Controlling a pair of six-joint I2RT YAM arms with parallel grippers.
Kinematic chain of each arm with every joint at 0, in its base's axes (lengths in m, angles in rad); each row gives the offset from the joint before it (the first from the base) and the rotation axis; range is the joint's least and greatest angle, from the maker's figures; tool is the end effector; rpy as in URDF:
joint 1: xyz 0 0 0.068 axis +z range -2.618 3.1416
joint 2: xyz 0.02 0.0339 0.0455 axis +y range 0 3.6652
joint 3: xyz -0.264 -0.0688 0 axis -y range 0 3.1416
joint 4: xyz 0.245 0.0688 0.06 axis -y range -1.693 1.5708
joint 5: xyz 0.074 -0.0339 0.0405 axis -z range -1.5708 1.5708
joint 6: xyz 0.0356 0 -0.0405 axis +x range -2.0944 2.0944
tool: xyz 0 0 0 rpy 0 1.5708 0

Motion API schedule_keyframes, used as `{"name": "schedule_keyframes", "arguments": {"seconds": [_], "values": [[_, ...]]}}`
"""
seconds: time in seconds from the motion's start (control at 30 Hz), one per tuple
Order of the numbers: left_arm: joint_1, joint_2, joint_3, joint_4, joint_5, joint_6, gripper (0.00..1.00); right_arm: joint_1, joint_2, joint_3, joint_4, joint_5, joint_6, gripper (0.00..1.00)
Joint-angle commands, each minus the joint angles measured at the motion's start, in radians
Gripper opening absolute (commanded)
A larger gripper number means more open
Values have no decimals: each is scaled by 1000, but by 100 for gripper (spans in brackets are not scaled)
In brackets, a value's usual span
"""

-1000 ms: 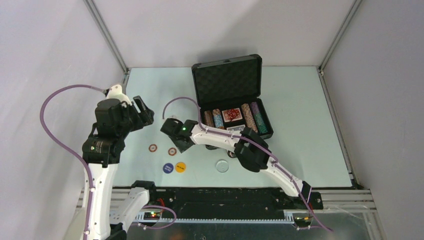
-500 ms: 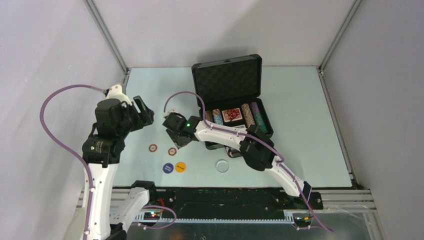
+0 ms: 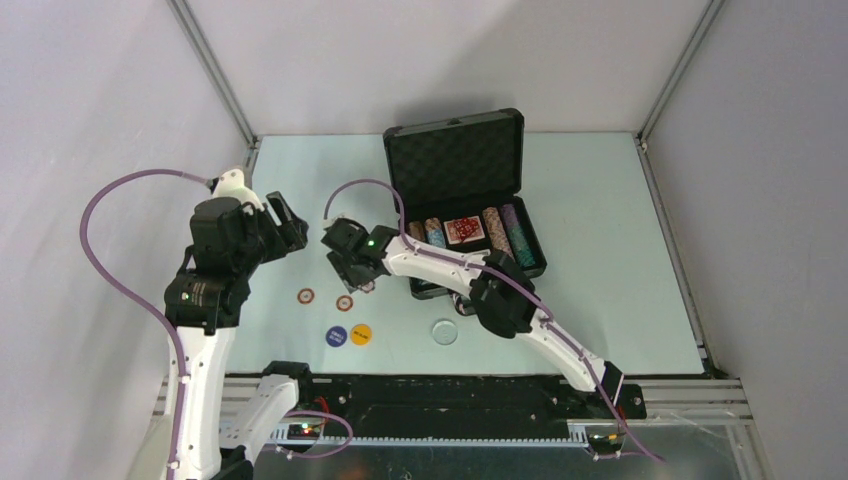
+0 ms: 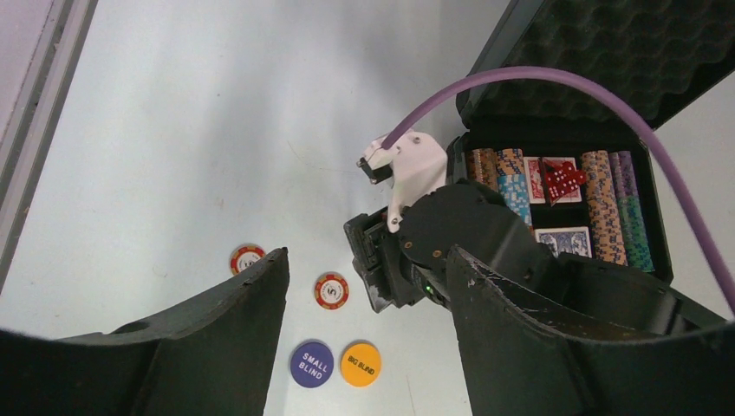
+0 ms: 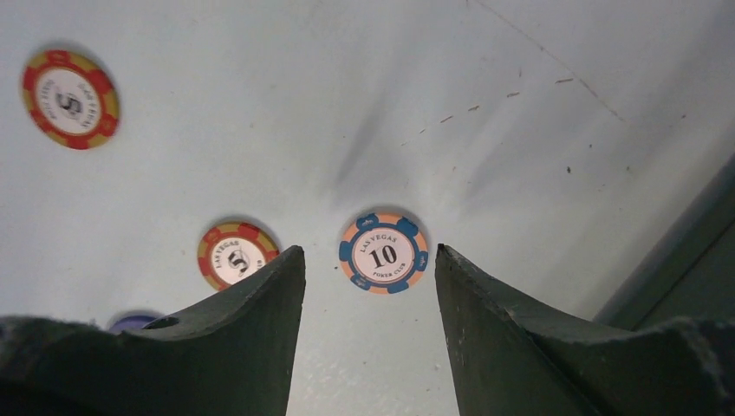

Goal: Pack up texas hold em set

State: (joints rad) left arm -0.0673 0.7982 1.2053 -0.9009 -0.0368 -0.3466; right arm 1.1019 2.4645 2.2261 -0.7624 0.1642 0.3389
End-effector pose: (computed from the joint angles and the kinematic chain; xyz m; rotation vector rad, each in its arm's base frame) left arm 0.1332 -0.0077 0.4027 -0.3109 2.0479 -0.2169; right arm 0.2478 0.4763 0.1875 -0.9054 2.4246 0.3401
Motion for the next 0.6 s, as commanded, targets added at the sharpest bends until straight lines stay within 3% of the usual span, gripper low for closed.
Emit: {"name": "schedule_keyframes", "arguments": {"seconds": [0.0, 0.57], "values": [[8, -5, -2, 16, 20, 23, 72, -1, 45, 55, -55, 3, -10, 61], [8, -7, -6, 16, 21, 24, 72, 8, 77, 40, -128, 55, -32, 54]]}}
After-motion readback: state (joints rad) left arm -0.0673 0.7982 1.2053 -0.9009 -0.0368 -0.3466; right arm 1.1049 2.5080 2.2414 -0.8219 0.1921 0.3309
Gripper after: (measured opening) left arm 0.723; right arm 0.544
